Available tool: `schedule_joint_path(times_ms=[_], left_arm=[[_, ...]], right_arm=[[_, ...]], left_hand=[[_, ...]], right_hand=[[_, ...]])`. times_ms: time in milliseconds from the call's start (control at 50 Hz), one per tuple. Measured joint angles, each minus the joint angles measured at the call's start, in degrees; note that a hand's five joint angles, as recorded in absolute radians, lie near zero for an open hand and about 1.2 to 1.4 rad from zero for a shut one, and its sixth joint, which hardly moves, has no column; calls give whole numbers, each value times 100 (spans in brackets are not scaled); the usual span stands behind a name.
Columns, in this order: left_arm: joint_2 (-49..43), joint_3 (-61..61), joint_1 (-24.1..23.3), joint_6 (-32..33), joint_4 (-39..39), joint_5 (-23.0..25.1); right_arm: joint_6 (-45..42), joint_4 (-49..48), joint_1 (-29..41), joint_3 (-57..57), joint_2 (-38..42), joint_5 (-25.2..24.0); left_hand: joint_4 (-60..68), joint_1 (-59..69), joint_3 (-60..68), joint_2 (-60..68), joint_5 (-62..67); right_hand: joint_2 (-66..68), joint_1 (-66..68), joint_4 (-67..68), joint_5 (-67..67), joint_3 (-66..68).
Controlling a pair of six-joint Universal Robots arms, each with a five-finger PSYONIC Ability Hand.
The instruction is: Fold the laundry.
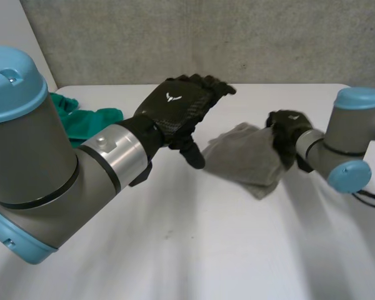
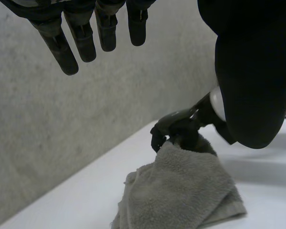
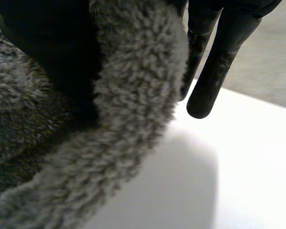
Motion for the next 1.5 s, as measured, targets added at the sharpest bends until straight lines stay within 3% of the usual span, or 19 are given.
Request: schedule_joint_path(times_ms=[180, 340, 580, 780, 840, 860, 880, 900, 940, 1140, 1220, 1320, 1500], left_arm=[[-240, 348, -89, -133, 49, 271], [-619, 600, -126, -181, -235, 183], [-928, 917, -267, -175, -326, 61], [-1101, 1027, -341, -180, -309, 44], [-1117, 1034, -351, -181, -309, 9], [-1119, 1034, -353, -181, -309, -7], [-1119, 1034, -353, -181, -309, -7], [-1116, 1034, -358, -181, -309, -35], [-1110, 1033, -365, -181, -310, -64], [-1041, 1002, -390, -180, -322, -113], [-940, 931, -391, -178, -322, -116], [-732, 818, -369, -172, -307, -102], [-537, 768, -310, -156, -287, -123]], right_arm=[[-71, 798, -986, -2505, 1272, 425], [-347, 1165, -1638, -4223, 2180, 865], [-929, 904, -2561, -4181, 2324, 1114], [-947, 1009, -2672, -4059, 2283, 1083], [-943, 1162, -2651, -4047, 2271, 1012], [-944, 1242, -2641, -4043, 2268, 972], [-944, 1242, -2641, -4043, 2268, 972], [-950, 1451, -2615, -4032, 2257, 883], [-967, 1731, -2582, -4012, 2236, 782], [-1408, 2630, -2515, -3496, 1573, 667], [-2133, 2673, -2578, -2985, 947, 839], [-3304, 2513, -2654, -2342, 110, 1225], [-3635, 1646, -2315, -1181, -1195, 1424]], left_hand=[[0, 0, 0, 0, 0], [0, 0, 0, 0, 0], [0, 0, 0, 0, 0], [0, 0, 0, 0, 0], [0, 0, 0, 0, 0], [0, 0, 1, 0, 0], [0, 0, 1, 0, 0], [0, 0, 1, 0, 0], [0, 0, 0, 0, 0], [0, 0, 0, 0, 0], [0, 0, 0, 0, 0], [0, 0, 0, 0, 0], [0, 0, 0, 0, 0]], right_hand=[[58, 19, 1, 0, 0], [58, 19, 13, 0, 0], [109, 19, 18, 0, 0], [134, 73, 11, 0, 0], [-1032, -1090, -1165, -1102, -515], [-2668, -2509, -2632, -2541, -1769], [-2668, -2509, -2632, -2541, -1769], [-4659, -3975, -4755, -4512, -3102], [-5199, -4201, -5350, -4968, -3336], [-5330, -4316, -5486, -5072, -3374], [-5330, -4316, -5486, -5104, -3374], [-5330, -4316, -5486, -5104, -3374], [-5330, -4316, -5486, -5104, -3374]])
